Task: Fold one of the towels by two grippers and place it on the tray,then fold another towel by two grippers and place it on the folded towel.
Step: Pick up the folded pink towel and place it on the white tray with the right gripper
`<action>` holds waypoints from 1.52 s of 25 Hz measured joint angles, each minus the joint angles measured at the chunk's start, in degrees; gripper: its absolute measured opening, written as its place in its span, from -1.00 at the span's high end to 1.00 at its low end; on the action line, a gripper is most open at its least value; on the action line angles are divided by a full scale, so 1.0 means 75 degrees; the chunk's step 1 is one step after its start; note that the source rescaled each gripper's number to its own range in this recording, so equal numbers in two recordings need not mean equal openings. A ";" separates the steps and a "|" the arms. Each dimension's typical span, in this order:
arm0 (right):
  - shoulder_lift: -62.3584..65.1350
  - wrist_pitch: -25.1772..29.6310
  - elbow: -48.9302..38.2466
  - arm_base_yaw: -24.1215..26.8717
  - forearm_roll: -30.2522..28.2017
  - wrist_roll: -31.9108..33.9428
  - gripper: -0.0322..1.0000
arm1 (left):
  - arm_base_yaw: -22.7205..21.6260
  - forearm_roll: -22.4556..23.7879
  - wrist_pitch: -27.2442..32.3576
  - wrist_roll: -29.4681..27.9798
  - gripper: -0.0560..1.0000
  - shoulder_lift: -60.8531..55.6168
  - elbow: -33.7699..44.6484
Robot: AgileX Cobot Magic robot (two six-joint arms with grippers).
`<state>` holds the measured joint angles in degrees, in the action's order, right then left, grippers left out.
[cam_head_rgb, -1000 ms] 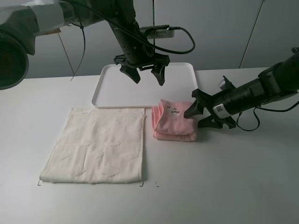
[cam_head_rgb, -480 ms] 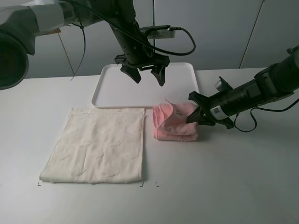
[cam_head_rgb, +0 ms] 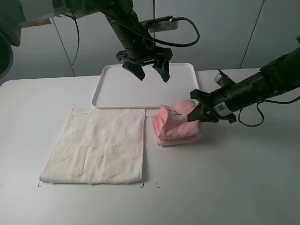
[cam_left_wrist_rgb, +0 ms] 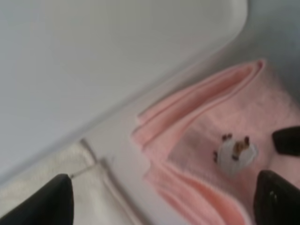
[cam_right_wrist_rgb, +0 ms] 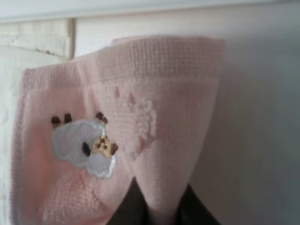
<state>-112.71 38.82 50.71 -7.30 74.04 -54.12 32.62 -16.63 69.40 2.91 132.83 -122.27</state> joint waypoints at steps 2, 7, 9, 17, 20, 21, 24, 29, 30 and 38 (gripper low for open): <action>0.0069 0.0029 0.0000 0.0000 -0.0110 0.0013 0.78 | 0.0000 0.0073 -0.0397 0.0000 -0.97 -0.0511 0.0953; 0.0076 0.0165 0.0154 0.0000 -0.0754 0.0219 0.78 | 0.0000 0.0440 -0.2630 0.0013 -0.97 -0.2496 0.4433; 0.0076 0.0272 0.0327 0.0000 -0.0944 0.0374 0.78 | 0.0000 0.0644 -0.3526 0.0013 -0.97 -0.3308 0.5642; 0.0076 0.1173 0.1822 -0.0070 -0.1987 0.1480 0.78 | -0.0067 0.0795 -0.4333 0.0013 -0.97 -0.4279 0.7076; 0.0007 0.1552 0.2787 -0.0283 -0.2422 0.2008 0.78 | -0.0067 0.0654 -0.4382 0.0013 -0.97 -0.4318 0.7076; -0.0097 0.1677 0.3097 -0.0374 -0.2490 0.2182 0.78 | -0.0067 0.0622 -0.4395 0.0013 -0.97 -0.4318 0.7076; -0.0540 0.2001 0.4243 -0.0628 -0.2740 0.2744 0.78 | -0.0067 0.0497 -0.4393 0.0027 -0.97 -0.4318 0.7076; -0.1479 0.2572 0.6384 -0.0948 -0.3050 0.3596 0.78 | -0.0067 0.0397 -0.4447 0.0104 -0.97 -0.4318 0.7076; -0.1651 0.2626 0.6820 -0.1041 -0.3067 0.3724 0.78 | -0.0067 0.0307 -0.4495 0.0216 -0.97 -0.4318 0.7076; -0.3129 0.2767 0.9436 -0.1742 -0.2824 0.4581 0.78 | -0.0067 0.0009 -0.4563 0.0516 -0.97 -0.4318 0.7076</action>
<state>-136.18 59.57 121.48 -20.37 52.87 -19.77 32.12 -16.56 35.17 6.78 100.45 -69.20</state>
